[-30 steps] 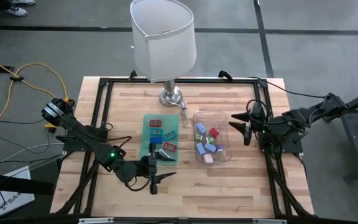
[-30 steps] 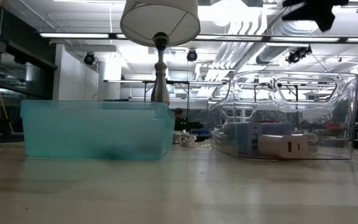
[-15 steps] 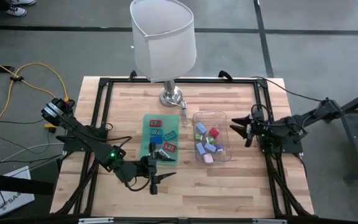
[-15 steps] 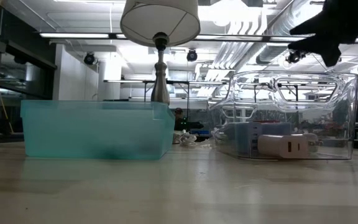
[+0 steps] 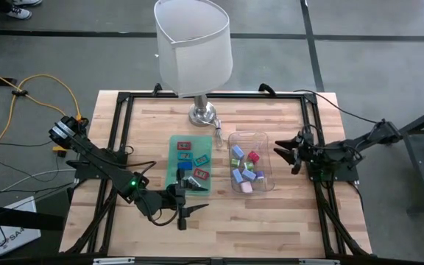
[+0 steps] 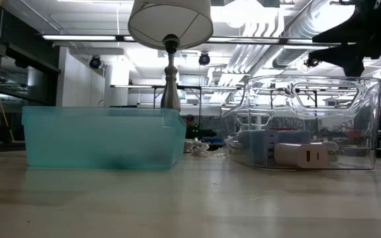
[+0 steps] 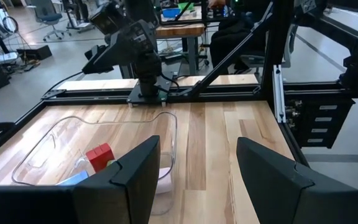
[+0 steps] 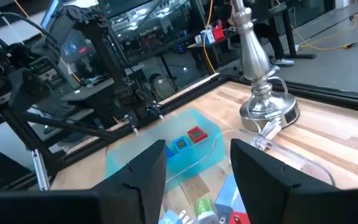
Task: Pick & Place Office items
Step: Return to Home Position
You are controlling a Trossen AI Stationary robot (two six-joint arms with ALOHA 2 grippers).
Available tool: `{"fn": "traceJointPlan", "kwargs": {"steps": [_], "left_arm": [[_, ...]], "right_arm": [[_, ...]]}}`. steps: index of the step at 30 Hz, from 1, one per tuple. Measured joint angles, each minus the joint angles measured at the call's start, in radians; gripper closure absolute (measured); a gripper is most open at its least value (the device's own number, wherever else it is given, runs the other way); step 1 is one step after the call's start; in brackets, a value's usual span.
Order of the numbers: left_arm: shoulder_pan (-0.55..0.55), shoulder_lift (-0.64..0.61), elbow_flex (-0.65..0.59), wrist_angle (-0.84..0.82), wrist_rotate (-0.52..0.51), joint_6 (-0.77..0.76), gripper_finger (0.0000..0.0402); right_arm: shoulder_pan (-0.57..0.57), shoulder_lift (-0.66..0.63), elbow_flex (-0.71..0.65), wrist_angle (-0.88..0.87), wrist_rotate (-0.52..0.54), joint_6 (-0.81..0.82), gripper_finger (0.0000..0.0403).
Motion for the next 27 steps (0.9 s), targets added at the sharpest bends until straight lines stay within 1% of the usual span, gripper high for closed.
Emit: {"fn": "traceJointPlan", "kwargs": {"steps": [3, 7, 11, 15, 21, 27], "left_arm": [[0.0, 0.0, 0.0, 0.0, 0.0, 0.0, 0.0197], [0.0, 0.0, 0.0, 0.0, 0.0, 0.0, 0.0197], [0.0, 0.0, 0.0, 0.0, 0.0, 0.0, 0.0197], [0.0, 0.0, 0.0, 0.0, 0.0, 0.0, 0.0197], [0.0, 0.0, 0.0, 0.0, 0.0, 0.0, 0.0197], [0.001, 0.0, 0.0, 0.0, 0.0, 0.0, 0.0197]], "right_arm": [[0.0, -0.004, -0.033, 0.033, -0.003, 0.004, 0.0237], [0.0, -0.004, -0.089, 0.119, -0.007, 0.004, 0.0237], [0.0, -0.004, -0.125, 0.174, -0.044, 0.0, 0.0237], [0.0, -0.004, -0.136, 0.176, -0.059, 0.003, 0.0237], [0.0, -0.004, -0.137, 0.171, -0.135, 0.004, 0.0237], [0.0, -0.004, -0.141, 0.118, -0.137, 0.037, 0.0237]]}}
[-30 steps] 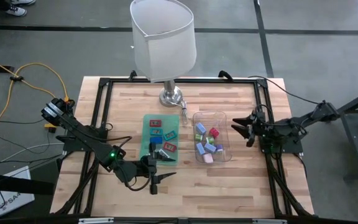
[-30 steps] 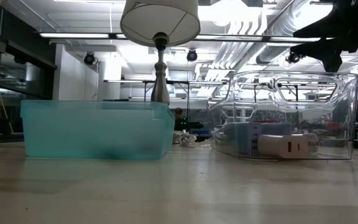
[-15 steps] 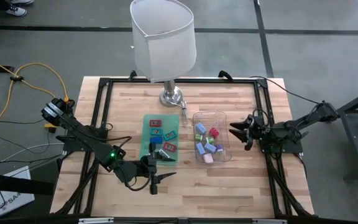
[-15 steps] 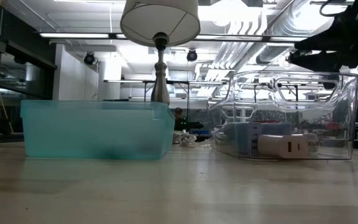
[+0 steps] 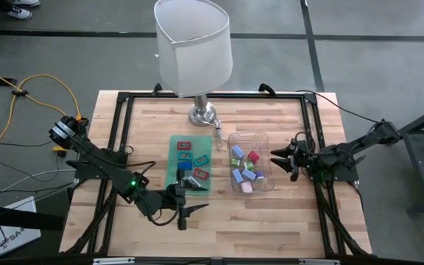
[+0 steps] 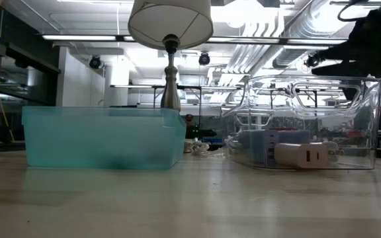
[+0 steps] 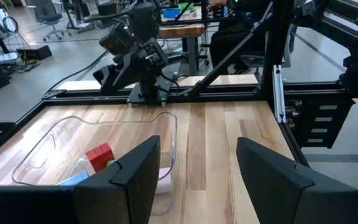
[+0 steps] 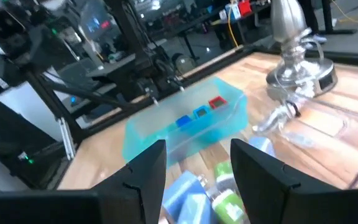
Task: Pick & Place Office items
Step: Return to Home Position
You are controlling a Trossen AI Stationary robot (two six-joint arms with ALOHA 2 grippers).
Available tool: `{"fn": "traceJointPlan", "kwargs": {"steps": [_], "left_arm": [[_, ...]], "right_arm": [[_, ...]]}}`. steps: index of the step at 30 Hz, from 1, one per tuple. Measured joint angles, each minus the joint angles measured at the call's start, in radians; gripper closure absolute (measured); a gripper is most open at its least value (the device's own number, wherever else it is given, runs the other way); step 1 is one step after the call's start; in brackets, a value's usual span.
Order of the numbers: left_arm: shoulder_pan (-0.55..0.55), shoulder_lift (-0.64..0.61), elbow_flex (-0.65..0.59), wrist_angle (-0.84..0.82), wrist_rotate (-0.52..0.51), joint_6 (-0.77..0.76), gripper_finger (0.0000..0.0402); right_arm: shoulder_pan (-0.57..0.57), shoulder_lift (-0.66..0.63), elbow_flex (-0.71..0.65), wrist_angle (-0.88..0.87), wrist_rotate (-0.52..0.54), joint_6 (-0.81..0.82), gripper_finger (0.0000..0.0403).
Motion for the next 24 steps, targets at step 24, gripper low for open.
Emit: {"fn": "traceJointPlan", "kwargs": {"steps": [24], "left_arm": [[0.002, 0.0, 0.0, 0.015, -0.003, -0.001, 0.0197]], "right_arm": [[-0.053, 0.0, -0.004, -0.056, -0.017, -0.053, 0.0237]]}}
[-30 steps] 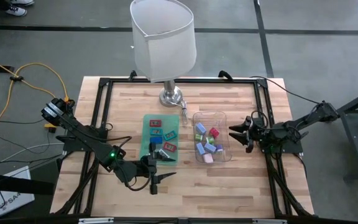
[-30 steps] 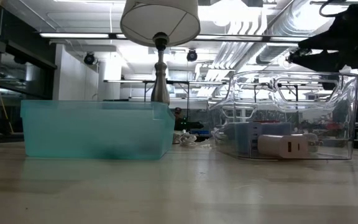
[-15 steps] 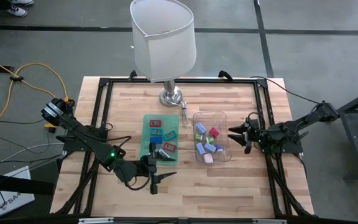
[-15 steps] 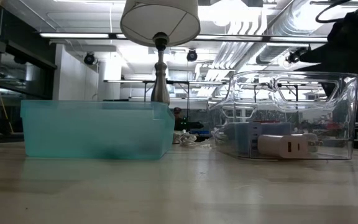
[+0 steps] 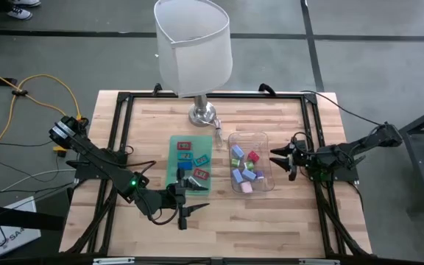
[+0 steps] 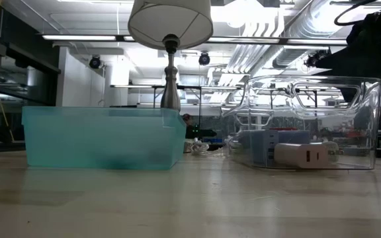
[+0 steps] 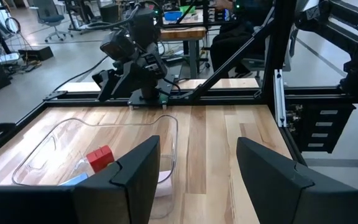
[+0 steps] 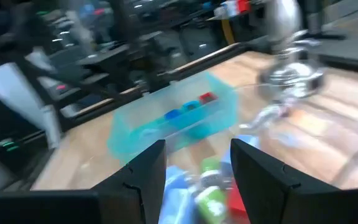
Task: Pick & Place Office items
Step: Return to Home Position
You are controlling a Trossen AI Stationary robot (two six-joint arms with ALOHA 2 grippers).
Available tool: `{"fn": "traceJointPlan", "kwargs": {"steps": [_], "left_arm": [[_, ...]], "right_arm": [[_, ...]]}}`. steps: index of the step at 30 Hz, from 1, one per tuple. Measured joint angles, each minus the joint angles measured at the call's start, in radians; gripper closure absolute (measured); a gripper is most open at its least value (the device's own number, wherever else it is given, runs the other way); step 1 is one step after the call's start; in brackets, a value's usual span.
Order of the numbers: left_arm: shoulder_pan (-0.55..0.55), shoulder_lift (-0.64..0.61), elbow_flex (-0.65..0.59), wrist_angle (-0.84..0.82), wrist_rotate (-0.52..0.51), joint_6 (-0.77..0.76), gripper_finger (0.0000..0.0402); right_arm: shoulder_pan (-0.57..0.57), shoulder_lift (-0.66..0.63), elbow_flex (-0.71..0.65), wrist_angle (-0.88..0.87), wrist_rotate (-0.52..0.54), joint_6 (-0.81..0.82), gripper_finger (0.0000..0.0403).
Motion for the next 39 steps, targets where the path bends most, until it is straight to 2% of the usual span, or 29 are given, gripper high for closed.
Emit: {"fn": "traceJointPlan", "kwargs": {"steps": [6, 11, 23, 33, 39], "left_arm": [[0.011, 0.0, 0.0, 0.002, -0.001, 0.0, 0.0197], [0.027, 0.0, 0.0, 0.011, -0.001, -0.012, 0.0197], [0.028, 0.0, 0.0, 0.015, 0.0, -0.022, 0.0197], [0.028, 0.0, 0.0, 0.015, 0.0, -0.022, 0.0197], [0.028, 0.0, 0.0, 0.015, 0.0, -0.021, 0.0197]], "right_arm": [[-0.041, 0.0, 0.0, 0.048, -0.238, -0.021, 0.0237], [-0.069, 0.008, 0.0, -0.017, -0.203, -0.006, 0.0237], [-0.145, 0.013, 0.0, -0.052, -0.425, -0.05, 0.0237], [-0.221, 0.013, -0.001, -0.055, -0.433, -0.06, 0.0237], [-0.225, 0.013, -0.001, -0.071, -0.522, -0.053, 0.0237]]}}
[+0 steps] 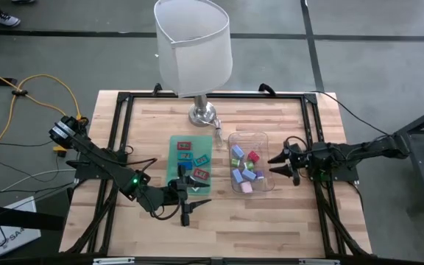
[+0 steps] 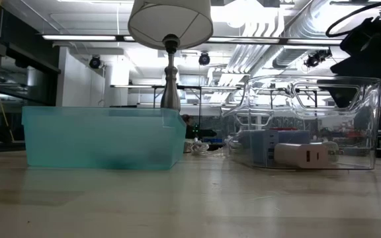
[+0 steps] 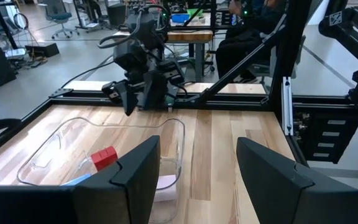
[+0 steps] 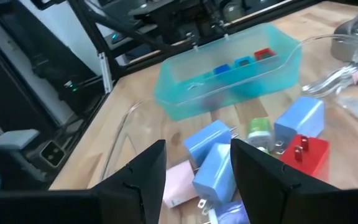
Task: Pick & Place Office items
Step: Return to Home Position
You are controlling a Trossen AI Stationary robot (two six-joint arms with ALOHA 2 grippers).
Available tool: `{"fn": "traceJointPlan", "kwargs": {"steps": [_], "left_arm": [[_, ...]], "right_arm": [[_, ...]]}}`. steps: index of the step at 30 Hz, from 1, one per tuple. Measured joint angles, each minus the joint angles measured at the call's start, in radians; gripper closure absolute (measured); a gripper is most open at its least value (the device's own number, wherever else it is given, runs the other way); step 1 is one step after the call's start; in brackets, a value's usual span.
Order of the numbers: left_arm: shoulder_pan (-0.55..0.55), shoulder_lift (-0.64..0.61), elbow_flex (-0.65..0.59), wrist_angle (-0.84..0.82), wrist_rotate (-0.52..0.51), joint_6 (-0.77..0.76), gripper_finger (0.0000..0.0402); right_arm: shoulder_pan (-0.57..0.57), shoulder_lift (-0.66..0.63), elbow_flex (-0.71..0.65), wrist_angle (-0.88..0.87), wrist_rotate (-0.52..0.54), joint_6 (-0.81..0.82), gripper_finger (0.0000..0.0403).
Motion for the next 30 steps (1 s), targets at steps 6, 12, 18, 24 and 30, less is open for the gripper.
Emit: {"fn": "traceJointPlan", "kwargs": {"steps": [6, 12, 18, 24, 30], "left_arm": [[0.0, 0.0, 0.0, 0.0, 0.0, 0.002, 0.0197], [0.0, 0.0, 0.0, 0.0, 0.0, 0.002, 0.0197], [0.0, 0.0, 0.0, 0.0, 0.0, 0.002, 0.0197], [0.0, 0.0, 0.0, 0.0, 0.0, 0.006, 0.0197], [0.0, 0.0, 0.0, -0.001, 0.0, 0.037, 0.0197]], "right_arm": [[0.0, 0.0, 0.0, -0.004, -0.03, 0.0, 0.0237], [0.0, 0.0, 0.0, -0.004, -0.029, -0.006, 0.0237], [0.0, 0.0, 0.0, -0.004, -0.03, -0.001, 0.0237], [0.0, 0.0, 0.0, -0.004, -0.03, 0.0, 0.0237], [0.0, 0.0, 0.0, -0.004, -0.03, 0.001, 0.0237]]}}
